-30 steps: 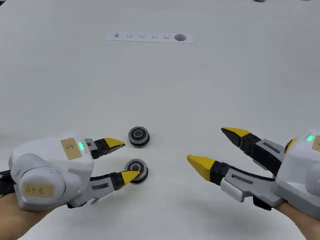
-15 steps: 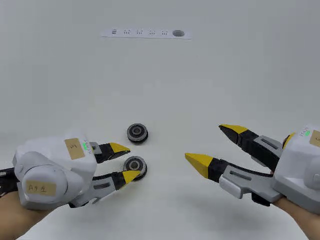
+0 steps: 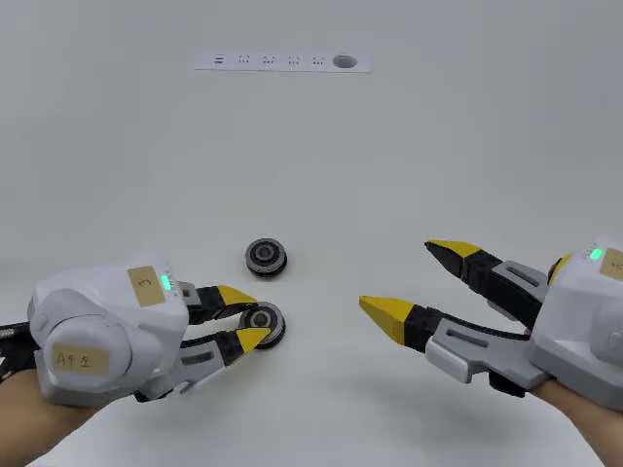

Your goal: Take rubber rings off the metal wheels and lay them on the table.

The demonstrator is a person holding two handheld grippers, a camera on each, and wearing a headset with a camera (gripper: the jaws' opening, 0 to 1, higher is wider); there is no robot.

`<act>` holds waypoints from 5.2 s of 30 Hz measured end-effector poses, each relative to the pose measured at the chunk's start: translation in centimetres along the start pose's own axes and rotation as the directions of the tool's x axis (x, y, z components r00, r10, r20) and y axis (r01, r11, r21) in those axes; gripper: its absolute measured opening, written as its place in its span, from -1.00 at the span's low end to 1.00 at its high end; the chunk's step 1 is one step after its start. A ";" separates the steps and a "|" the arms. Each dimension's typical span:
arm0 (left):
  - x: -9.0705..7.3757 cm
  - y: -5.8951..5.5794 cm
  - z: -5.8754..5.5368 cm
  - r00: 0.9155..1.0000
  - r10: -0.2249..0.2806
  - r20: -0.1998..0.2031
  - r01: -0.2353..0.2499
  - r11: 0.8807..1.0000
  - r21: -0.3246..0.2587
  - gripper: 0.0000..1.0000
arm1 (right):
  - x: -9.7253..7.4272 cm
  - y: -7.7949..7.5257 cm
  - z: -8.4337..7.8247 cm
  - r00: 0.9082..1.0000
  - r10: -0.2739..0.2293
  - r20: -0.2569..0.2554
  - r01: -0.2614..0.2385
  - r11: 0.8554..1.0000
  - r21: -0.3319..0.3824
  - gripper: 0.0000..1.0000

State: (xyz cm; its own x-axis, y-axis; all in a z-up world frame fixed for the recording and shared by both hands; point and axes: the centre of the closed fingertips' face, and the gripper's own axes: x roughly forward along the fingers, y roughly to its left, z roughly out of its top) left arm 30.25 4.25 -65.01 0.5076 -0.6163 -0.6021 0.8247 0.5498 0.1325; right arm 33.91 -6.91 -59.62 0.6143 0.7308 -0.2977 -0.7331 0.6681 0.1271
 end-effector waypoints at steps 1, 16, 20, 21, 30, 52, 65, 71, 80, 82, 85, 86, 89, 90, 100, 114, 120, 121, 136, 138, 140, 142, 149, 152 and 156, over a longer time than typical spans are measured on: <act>0.0 0.0 0.0 1.000 -0.001 0.001 0.001 1.000 -0.002 -0.70 | 0.0 0.0 0.0 1.000 0.000 0.002 0.000 1.000 0.000 0.15; 0.0 0.0 -0.2 1.000 -0.023 -0.004 0.023 0.999 -0.023 -0.71 | 0.3 0.7 -0.2 1.000 0.027 -0.011 -0.027 1.000 -0.002 0.15; 0.0 0.0 -0.2 1.000 -0.028 -0.001 0.028 0.999 -0.022 -0.71 | 0.3 0.8 -0.3 0.999 0.033 -0.013 -0.033 0.999 -0.001 0.15; 0.0 0.0 -0.2 1.000 -0.028 -0.001 0.028 0.999 -0.023 -0.72 | 0.3 0.8 -0.3 0.999 0.034 -0.014 -0.034 0.999 0.000 0.15; 0.0 -0.1 -0.2 0.999 -0.034 -0.003 0.034 0.999 -0.017 -0.73 | 0.3 1.9 -0.1 0.996 0.086 -0.010 -0.085 0.993 0.085 -0.05; 0.1 0.0 -0.3 0.997 -0.068 -0.022 0.068 0.998 0.003 -0.74 | 4.7 7.9 -1.5 0.979 0.202 -0.016 -0.172 0.871 0.460 0.04; 0.1 0.0 -0.3 0.997 -0.073 -0.020 0.073 0.997 0.010 -0.74 | 6.8 8.9 -2.5 0.975 0.219 -0.039 -0.149 0.773 0.617 -0.08; 0.1 0.0 -0.3 0.997 -0.071 -0.017 0.071 0.997 0.008 -0.74 | 7.2 9.3 -3.1 0.973 0.225 -0.056 -0.134 0.741 0.658 -0.06; 0.1 0.0 -0.3 0.998 -0.066 -0.010 0.066 0.998 0.003 -0.74 | 7.2 9.8 -3.7 0.967 0.247 -0.068 -0.135 0.715 0.686 -0.06; 0.1 0.0 -0.3 0.998 -0.065 -0.010 0.065 0.998 0.001 -0.74 | 7.2 9.9 -3.7 0.966 0.249 -0.067 -0.135 0.708 0.693 -0.06; 0.1 0.0 -0.3 0.998 -0.066 -0.010 0.066 0.998 0.002 -0.74 | 7.2 9.8 -3.8 0.967 0.245 -0.070 -0.129 0.706 0.696 -0.07; 0.0 0.0 -0.3 0.998 -0.066 -0.010 0.066 0.998 0.002 -0.74 | 7.2 9.8 -3.9 0.967 0.243 -0.074 -0.124 0.707 0.696 -0.09; 0.0 -0.1 -0.3 0.998 -0.066 -0.009 0.066 0.998 0.003 -0.74 | 7.2 9.7 -4.0 0.967 0.241 -0.079 -0.116 0.700 0.705 -0.10; 0.0 -0.1 -0.3 0.998 -0.066 -0.010 0.066 0.998 0.004 -0.74 | 7.2 9.7 -4.0 0.967 0.241 -0.081 -0.115 0.700 0.705 -0.09; 0.0 -0.1 -0.3 0.998 -0.067 -0.015 0.067 0.998 0.010 -0.74 | 7.0 10.0 -4.2 0.963 0.255 -0.089 -0.116 0.689 0.715 -0.05; 0.1 0.0 -0.3 0.998 -0.067 -0.013 0.067 0.998 0.010 -0.74 | 6.9 9.9 -4.1 0.957 0.282 -0.068 -0.144 0.664 0.734 -0.16; 0.1 0.0 -0.3 0.998 -0.067 -0.014 0.067 0.998 0.008 -0.74 | 6.7 10.0 -4.1 0.959 0.276 -0.069 -0.139 0.667 0.732 -0.19; 0.0 0.0 -0.3 0.998 -0.067 -0.014 0.067 0.998 0.008 -0.74 | 6.7 9.9 -4.1 0.959 0.275 -0.071 -0.138 0.669 0.730 -0.21; 0.0 0.0 -0.3 0.998 -0.066 -0.015 0.066 0.998 0.008 -0.74 | 6.5 9.3 -4.8 0.965 0.254 -0.069 -0.115 0.641 0.759 -0.43; 0.0 0.0 -0.3 0.998 -0.066 -0.015 0.066 0.998 0.009 -0.74 | 6.5 9.1 -5.0 0.966 0.248 -0.071 -0.107 0.637 0.763 -0.50; 0.0 0.0 -0.3 0.998 -0.066 -0.015 0.066 0.998 0.008 -0.74 | 6.4 8.8 -5.0 0.969 0.236 -0.069 -0.099 0.629 0.771 -0.60; 0.0 -0.1 -0.3 0.998 -0.066 -0.015 0.066 0.998 0.009 -0.74 | 6.4 8.8 -5.1 0.969 0.236 -0.069 -0.097 0.625 0.774 -0.63; 0.0 -0.1 -0.3 0.998 -0.065 -0.015 0.065 0.998 0.008 -0.74 | 6.6 8.2 -5.8 0.972 0.214 -0.093 -0.061 0.617 0.784 -0.81; 0.0 -0.1 -0.3 0.998 -0.065 -0.015 0.065 0.998 0.008 -0.74 | 6.7 8.1 -6.0 0.973 0.208 -0.103 -0.048 0.614 0.788 -0.89; 0.0 -0.1 -0.3 0.998 -0.065 -0.015 0.065 0.998 0.008 -0.74 | 6.7 8.1 -6.0 0.972 0.207 -0.108 -0.046 0.624 0.780 -0.91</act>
State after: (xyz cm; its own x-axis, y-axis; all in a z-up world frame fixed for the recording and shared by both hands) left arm 30.10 4.36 -65.29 0.4495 -0.6420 -0.6212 0.8577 0.5044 0.0994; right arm 30.35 2.51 -66.27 0.4136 0.8339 -0.3655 -0.2582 0.4923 0.8312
